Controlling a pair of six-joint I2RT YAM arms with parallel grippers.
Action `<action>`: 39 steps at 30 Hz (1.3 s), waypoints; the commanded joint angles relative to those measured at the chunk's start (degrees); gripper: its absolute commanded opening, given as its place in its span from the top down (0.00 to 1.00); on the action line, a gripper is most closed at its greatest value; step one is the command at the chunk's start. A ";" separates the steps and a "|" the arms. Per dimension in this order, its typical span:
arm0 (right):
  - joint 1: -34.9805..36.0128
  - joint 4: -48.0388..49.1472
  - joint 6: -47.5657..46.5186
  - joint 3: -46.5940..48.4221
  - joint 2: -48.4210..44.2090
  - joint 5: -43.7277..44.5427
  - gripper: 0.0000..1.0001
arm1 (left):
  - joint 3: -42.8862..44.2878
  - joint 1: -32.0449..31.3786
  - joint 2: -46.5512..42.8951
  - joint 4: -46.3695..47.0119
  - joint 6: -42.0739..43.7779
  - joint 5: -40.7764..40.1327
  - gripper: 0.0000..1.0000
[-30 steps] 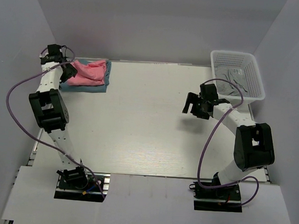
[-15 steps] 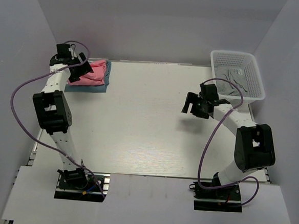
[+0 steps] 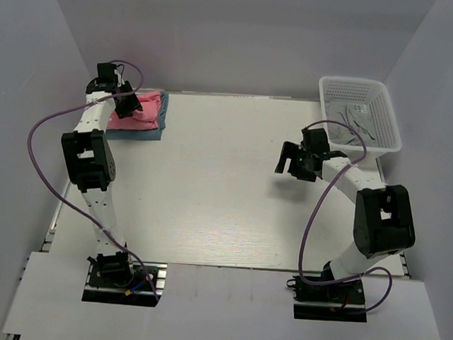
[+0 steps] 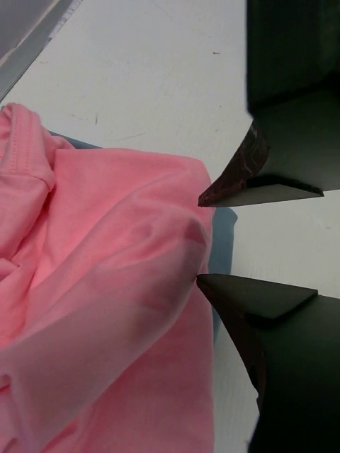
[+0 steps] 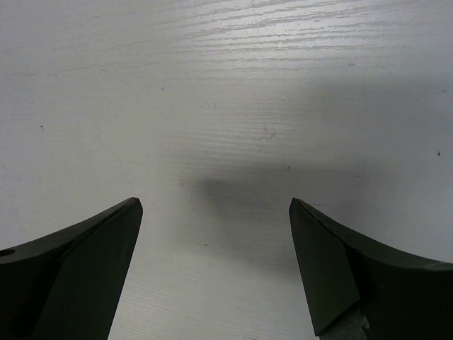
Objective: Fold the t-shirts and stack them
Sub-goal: Put the neatly folded tshirt into the corner of the board with the left arm
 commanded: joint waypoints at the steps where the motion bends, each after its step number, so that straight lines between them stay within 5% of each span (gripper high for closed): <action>1: -0.17 0.80 -0.75 0.36 0.28 0.26 0.10 | 2.65 0.26 0.28 0.55 -1.18 -1.77 0.48; 7: -0.08 0.19 -0.66 1.07 1.34 0.88 0.10 | 7.38 0.26 3.79 0.21 -1.18 -1.25 0.59; 11: -0.08 0.01 -0.75 1.59 1.60 1.14 0.10 | 7.92 0.26 4.41 -0.32 -0.66 -1.24 0.90; 14: -0.08 -0.25 -0.66 1.59 1.87 1.41 0.10 | 7.92 0.26 4.94 -0.32 -0.66 -1.24 1.00; 23: 0.01 -0.60 -0.66 2.47 3.01 1.41 0.10 | 0.89 0.26 -0.86 10.48 0.49 -1.24 1.00; 39: 0.09 -2.54 0.13 4.23 1.77 4.66 0.10 | 17.76 1.31 10.21 9.78 0.40 2.10 1.00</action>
